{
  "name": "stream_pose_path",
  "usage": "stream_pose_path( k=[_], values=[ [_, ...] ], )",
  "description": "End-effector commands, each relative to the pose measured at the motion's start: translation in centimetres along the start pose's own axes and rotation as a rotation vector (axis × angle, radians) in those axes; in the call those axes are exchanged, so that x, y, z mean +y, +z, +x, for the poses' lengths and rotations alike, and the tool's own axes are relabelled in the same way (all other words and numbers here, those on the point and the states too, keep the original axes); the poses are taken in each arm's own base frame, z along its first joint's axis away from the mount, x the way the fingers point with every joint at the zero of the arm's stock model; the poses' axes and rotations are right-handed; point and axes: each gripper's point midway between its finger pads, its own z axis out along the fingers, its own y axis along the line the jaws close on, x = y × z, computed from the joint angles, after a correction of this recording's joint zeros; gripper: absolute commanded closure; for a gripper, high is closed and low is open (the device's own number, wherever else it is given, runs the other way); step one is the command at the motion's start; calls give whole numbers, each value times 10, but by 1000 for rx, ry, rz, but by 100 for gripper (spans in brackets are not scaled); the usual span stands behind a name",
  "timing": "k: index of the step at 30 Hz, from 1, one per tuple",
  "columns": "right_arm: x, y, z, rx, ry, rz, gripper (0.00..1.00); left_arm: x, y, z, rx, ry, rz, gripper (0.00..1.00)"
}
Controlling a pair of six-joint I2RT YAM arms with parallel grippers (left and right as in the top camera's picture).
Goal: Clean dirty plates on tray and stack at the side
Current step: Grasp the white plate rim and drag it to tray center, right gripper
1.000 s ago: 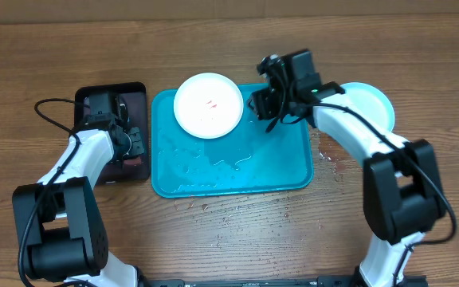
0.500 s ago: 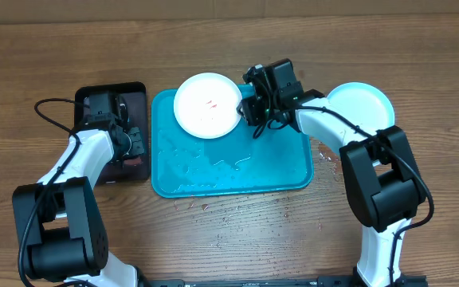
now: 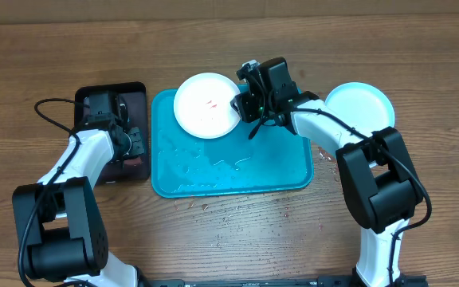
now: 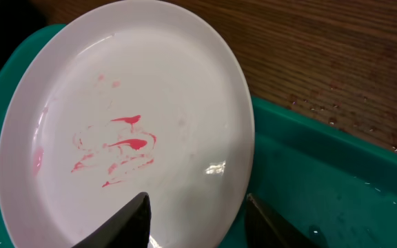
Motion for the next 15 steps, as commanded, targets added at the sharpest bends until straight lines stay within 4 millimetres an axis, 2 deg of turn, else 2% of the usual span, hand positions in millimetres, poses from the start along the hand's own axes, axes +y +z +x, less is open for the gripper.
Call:
stream_pose_path(
  k=[1,6,10,15],
  values=[
    [-7,12,3,1,37,26,54,-3,-12,-13,-46,10,21,96],
    [-10,20,12,24,66,28,59,-3,-12,-14,-47,10,21,96],
    [-10,18,8,18,64,28,73,-3,-12,-13,-46,10,21,96],
    [-9,0,12,65,74,49,88,-3,-12,-14,-48,30,20,96]
  ],
)
